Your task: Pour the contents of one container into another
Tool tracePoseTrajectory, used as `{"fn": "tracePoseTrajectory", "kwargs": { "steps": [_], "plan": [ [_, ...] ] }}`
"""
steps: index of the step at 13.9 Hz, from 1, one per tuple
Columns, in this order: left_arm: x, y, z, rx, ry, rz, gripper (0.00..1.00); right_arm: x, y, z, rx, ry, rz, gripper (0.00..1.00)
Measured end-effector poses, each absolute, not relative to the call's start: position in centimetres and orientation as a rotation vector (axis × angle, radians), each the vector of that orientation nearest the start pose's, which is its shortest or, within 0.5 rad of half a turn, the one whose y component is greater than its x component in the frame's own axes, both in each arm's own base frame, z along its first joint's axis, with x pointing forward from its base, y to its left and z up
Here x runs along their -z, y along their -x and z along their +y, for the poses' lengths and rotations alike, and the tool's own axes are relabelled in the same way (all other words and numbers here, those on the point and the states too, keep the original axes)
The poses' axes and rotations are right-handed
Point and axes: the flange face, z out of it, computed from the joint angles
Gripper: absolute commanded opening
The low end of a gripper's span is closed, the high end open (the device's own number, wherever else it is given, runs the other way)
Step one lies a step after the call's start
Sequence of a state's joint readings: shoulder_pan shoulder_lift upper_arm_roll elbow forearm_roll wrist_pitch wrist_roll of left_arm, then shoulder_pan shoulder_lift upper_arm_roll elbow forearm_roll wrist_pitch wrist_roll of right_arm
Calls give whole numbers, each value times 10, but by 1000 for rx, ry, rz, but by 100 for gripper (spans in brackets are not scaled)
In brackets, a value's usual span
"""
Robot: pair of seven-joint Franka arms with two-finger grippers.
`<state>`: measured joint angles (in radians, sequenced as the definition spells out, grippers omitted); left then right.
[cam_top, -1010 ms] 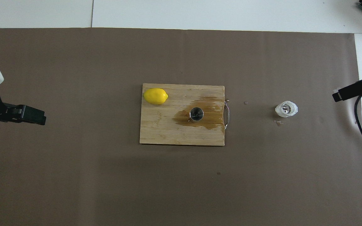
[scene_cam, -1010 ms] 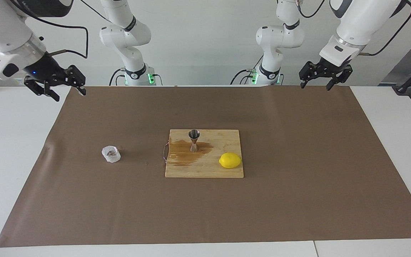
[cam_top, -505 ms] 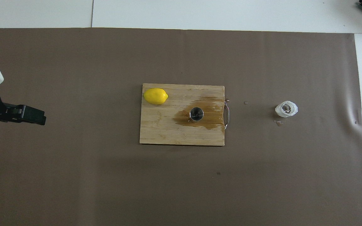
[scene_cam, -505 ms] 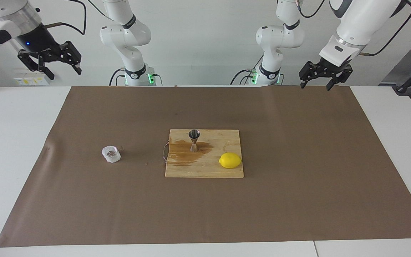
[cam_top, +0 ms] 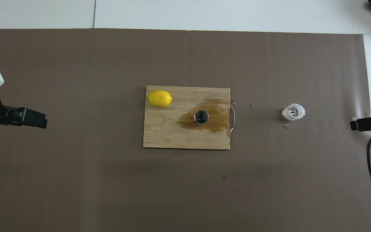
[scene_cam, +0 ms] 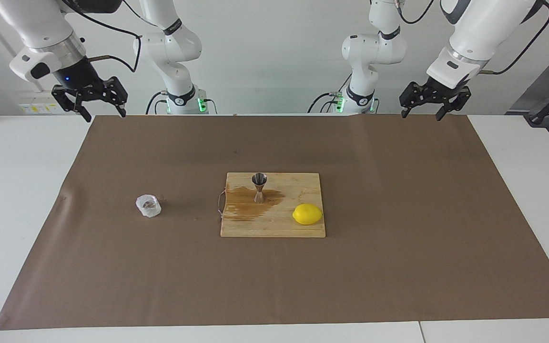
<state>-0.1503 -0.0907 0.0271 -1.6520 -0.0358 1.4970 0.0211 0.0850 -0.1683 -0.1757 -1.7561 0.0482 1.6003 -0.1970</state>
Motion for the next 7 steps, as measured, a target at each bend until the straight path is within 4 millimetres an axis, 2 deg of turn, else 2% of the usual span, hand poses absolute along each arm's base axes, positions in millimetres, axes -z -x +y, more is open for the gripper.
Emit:
{"fn": "tracePoseTrajectory", "kwargs": {
  "steps": [3, 7],
  "plan": [
    [-629, -513, -67, -105, 3166, 232, 100, -627, -506, -47, 82, 3067, -145, 93],
    [-629, -513, -67, -105, 3166, 232, 100, -612, -521, -43, 70, 3078, -148, 93]
  ]
}}
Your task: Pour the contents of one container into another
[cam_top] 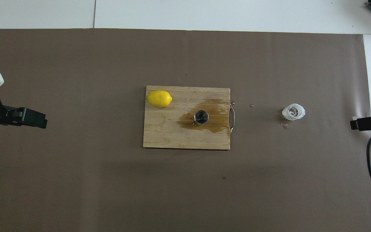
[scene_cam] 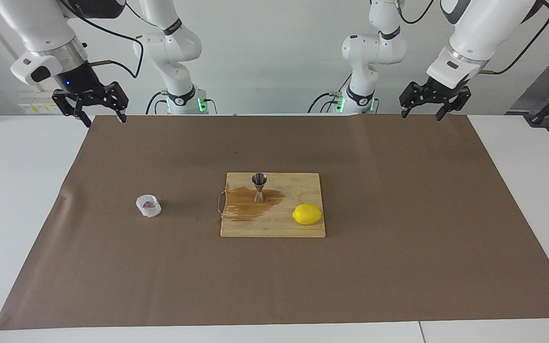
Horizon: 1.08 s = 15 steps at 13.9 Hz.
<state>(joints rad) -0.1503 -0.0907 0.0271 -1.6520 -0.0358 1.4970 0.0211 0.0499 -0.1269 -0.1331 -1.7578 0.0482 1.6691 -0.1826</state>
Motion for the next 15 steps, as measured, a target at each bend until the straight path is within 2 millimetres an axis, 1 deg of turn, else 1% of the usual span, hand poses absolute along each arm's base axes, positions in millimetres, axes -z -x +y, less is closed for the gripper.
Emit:
{"fn": "tracePoseTrajectory", "kwargs": {
  "steps": [2, 3, 5, 8, 11, 15],
  "plan": [
    [-629, -513, -67, -105, 3166, 232, 100, -609, -528, -41, 35, 3086, -148, 93],
    [-629, -513, -67, -105, 3166, 232, 100, -607, -532, -42, 7, 3086, -143, 100],
    [-629, -513, -67, -105, 3166, 232, 100, -606, -538, -45, -15, 3086, -128, 100],
    [-629, -513, -67, -105, 3166, 232, 100, -617, -544, -48, 21, 3091, -107, 100],
    [-629, -513, -67, -105, 3166, 232, 100, -626, -545, -49, 48, 3093, -100, 100],
    [-629, -513, -67, -105, 3166, 232, 100, -629, -545, -51, 56, 3094, 30, 100]
  ]
}}
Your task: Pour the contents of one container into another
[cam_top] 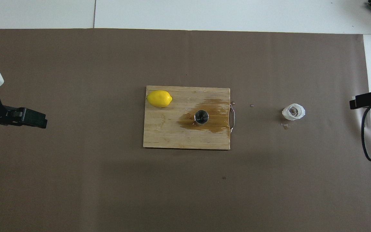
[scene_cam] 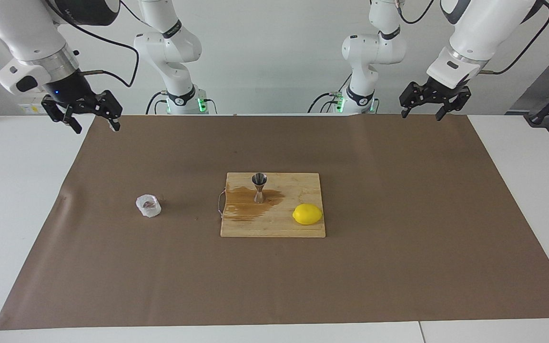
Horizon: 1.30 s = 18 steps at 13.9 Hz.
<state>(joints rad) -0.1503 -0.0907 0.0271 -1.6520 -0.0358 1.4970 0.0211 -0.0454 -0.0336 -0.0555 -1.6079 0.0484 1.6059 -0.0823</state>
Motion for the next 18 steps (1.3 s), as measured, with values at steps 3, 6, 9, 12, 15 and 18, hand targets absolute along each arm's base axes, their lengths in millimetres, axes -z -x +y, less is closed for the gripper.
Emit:
{"fn": "tracePoseTrajectory", "kwargs": {
  "steps": [3, 6, 9, 12, 15, 18],
  "plan": [
    [-629, -513, -67, -105, 3166, 232, 100, -630, -545, -48, 55, 3086, 201, 100],
    [-629, -513, -67, -105, 3166, 232, 100, -630, -546, -46, 55, 3092, 228, 100],
    [-629, -513, -67, -105, 3166, 232, 100, -633, -546, -48, 66, 3122, 228, 100],
    [-629, -513, -67, -105, 3166, 232, 100, -641, -542, -48, 91, 3121, 229, 100],
    [-629, -513, -67, -105, 3166, 232, 100, -642, -542, -49, 94, 3121, 232, 100],
    [-629, -513, -67, -105, 3166, 232, 100, -642, -542, -44, 94, 3122, 220, 100]
  ]
}}
